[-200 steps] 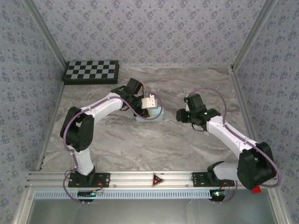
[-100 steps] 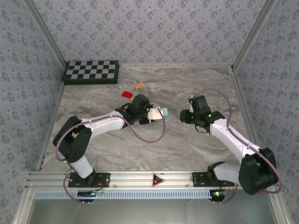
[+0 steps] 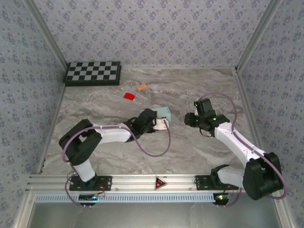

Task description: Fold the paper box

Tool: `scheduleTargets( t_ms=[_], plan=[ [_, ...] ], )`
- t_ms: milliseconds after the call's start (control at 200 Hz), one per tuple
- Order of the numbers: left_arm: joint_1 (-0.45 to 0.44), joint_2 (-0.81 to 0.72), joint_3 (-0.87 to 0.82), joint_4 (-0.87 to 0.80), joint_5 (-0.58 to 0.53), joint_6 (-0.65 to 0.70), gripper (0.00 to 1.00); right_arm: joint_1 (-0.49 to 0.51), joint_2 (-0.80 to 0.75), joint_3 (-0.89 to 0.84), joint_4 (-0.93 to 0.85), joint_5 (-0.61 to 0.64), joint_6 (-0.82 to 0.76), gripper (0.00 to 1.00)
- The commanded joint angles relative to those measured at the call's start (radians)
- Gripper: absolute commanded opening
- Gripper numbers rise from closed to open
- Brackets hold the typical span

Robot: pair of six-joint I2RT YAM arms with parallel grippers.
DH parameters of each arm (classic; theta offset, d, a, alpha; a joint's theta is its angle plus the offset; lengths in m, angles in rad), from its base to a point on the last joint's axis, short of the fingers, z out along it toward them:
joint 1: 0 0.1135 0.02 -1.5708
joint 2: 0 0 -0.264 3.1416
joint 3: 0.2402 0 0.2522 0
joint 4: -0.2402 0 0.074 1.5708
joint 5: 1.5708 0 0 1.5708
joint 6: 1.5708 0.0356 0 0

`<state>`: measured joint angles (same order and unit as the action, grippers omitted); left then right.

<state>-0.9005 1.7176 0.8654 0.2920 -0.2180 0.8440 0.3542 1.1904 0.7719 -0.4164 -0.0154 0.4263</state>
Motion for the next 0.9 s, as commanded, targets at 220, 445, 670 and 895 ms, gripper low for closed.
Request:
scheduleTargets(
  t_ms=[220,445,670,895],
  plan=[
    [-0.015,0.010,0.008,-0.040,0.025,-0.047,0.61,-0.016,-0.014,-0.021,0.006,-0.005,0.019,0.43],
    [-0.014,-0.005,0.048,-0.121,0.062,-0.101,0.81,-0.022,-0.012,-0.029,0.014,-0.006,0.019,0.43],
    [-0.015,-0.063,0.066,-0.186,0.111,-0.148,0.84,-0.029,-0.011,-0.038,0.016,-0.012,0.020,0.43],
    [0.002,-0.169,0.070,-0.227,0.049,-0.297,0.86,-0.042,-0.011,-0.044,0.002,-0.009,0.019,0.43]
  ],
)
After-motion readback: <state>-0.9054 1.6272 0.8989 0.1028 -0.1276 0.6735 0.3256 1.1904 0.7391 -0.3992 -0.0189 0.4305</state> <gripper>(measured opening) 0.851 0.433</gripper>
